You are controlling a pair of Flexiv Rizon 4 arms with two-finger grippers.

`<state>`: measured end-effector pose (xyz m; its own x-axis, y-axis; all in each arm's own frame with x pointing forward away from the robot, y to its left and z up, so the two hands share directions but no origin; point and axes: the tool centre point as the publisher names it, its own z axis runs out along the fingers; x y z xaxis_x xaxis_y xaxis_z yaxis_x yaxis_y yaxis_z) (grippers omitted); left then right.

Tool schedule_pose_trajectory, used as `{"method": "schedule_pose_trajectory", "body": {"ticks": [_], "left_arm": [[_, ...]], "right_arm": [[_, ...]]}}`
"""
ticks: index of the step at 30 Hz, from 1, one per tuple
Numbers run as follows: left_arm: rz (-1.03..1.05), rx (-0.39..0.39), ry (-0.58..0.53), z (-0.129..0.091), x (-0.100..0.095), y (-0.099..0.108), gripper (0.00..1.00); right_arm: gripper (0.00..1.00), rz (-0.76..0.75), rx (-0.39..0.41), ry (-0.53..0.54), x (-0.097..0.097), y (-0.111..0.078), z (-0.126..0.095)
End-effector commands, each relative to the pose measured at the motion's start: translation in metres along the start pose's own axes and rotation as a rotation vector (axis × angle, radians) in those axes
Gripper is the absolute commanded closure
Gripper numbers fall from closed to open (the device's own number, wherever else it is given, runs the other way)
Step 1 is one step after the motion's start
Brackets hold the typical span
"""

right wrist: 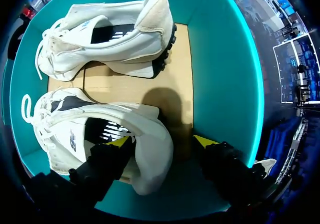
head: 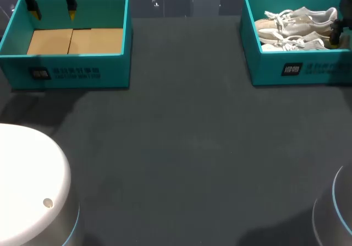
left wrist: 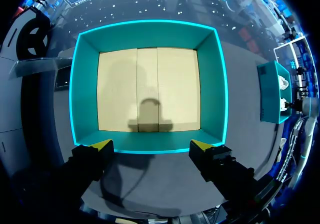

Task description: Take the shoe out of the shoebox, open the shoe tongue, remove and reinsert the insole, then place the shoe into the shoebox

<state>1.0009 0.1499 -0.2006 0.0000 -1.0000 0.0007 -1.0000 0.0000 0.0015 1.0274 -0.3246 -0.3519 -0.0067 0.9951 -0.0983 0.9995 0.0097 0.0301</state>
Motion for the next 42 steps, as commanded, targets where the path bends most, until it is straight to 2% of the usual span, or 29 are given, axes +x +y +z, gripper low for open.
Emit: {"method": "schedule_pose_trajectory", "body": {"ticks": [1, 2, 3, 5, 12, 14, 30, 32, 34, 37, 42], "left_arm": [[0.000, 0.000, 0.000, -0.0004, -0.0001, 0.0004, 0.00], [0.000, 0.000, 0.000, -0.0004, -0.0001, 0.0004, 0.00], [0.000, 0.000, 0.000, -0.0004, -0.0001, 0.0004, 0.00], [0.000, 0.000, 0.000, -0.0004, -0.0001, 0.0004, 0.00], [0.000, 0.000, 0.000, -0.0004, -0.0001, 0.0004, 0.00], [0.000, 0.000, 0.000, -0.0004, -0.0001, 0.0004, 0.00], [0.000, 0.000, 0.000, -0.0004, -0.0001, 0.0004, 0.00], [0.000, 0.000, 0.000, -0.0004, -0.0001, 0.0004, 0.00], [0.000, 0.000, 0.000, -0.0004, -0.0001, 0.0004, 0.00], [0.000, 0.000, 0.000, -0.0004, -0.0001, 0.0004, 0.00], [0.000, 0.000, 0.000, -0.0004, -0.0001, 0.0004, 0.00]], "right_arm": [[0.38, 0.003, 0.003, 0.001, -0.0001, 0.0023, 0.0046], [0.40, 0.004, 0.003, 0.000, -0.0003, 0.0021, 0.0051], [0.48, 0.005, 0.003, 0.000, -0.0005, 0.0020, 0.0057], [0.55, 0.005, 0.003, 0.001, -0.0004, 0.0018, 0.0069], [0.86, 0.009, 0.008, -0.001, -0.0009, 0.0008, 0.0099], [1.00, 0.012, 0.009, -0.002, -0.0013, 0.0001, 0.0102], [0.99, 0.011, 0.010, -0.015, -0.0022, -0.0017, 0.0064], [0.82, 0.010, 0.011, -0.017, -0.0017, -0.0017, 0.0069], [0.73, 0.007, 0.012, -0.020, -0.0012, -0.0017, 0.0069], [0.68, 0.005, 0.013, -0.023, 0.0001, -0.0020, 0.0056], [0.66, 0.011, 0.020, -0.036, -0.0001, -0.0020, 0.0047]]}}
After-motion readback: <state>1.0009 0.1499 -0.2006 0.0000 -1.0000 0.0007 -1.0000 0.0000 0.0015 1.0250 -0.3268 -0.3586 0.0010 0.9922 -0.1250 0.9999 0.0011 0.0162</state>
